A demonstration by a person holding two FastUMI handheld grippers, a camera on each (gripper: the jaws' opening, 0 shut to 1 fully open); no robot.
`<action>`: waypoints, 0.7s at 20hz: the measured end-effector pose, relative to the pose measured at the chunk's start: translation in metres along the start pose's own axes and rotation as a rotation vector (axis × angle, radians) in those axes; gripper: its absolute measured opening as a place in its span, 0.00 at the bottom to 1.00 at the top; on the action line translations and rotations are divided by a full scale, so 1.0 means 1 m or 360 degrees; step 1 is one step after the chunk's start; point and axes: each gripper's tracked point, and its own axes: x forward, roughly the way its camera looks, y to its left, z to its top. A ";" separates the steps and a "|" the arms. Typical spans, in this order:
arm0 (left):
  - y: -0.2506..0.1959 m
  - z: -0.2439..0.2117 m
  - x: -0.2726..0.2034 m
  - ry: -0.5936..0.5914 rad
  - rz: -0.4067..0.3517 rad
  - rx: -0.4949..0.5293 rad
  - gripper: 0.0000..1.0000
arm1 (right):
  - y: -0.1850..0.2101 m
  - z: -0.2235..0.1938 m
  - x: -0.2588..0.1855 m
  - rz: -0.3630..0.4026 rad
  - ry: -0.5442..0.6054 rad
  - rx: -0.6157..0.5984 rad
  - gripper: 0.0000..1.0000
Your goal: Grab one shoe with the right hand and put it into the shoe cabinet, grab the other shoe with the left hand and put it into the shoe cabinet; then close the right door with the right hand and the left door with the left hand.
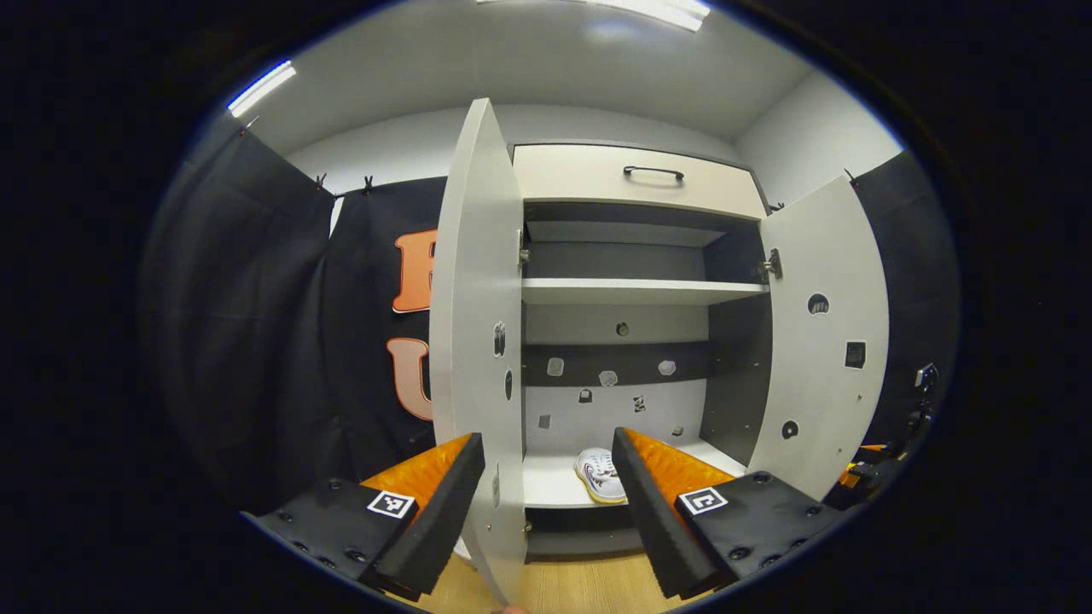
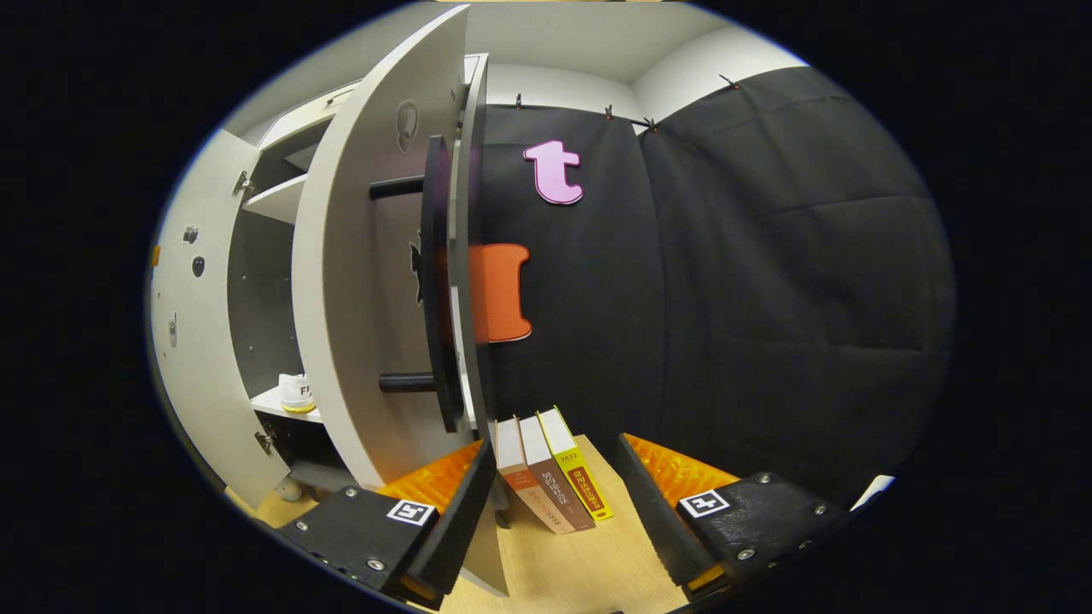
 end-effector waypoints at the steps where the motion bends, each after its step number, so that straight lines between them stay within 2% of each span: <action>1: 0.001 0.003 -0.006 -0.0022 0.0008 0.0017 0.96 | 0.003 0.000 -0.001 -0.0001 -0.0004 0.0011 0.89; 4: 0.005 0.011 -0.012 -0.0064 0.0037 0.0022 0.96 | 0.026 -0.003 -0.003 0.0050 0.0004 0.0038 0.89; 8: 0.008 0.001 -0.014 -0.0030 0.0019 -0.0046 0.96 | 0.066 -0.003 -0.002 0.0134 0.0001 0.0009 0.89; 14: 0.033 -0.007 -0.023 -0.0010 0.0102 -0.0026 0.96 | 0.131 -0.013 0.007 0.0279 0.0033 0.0029 0.89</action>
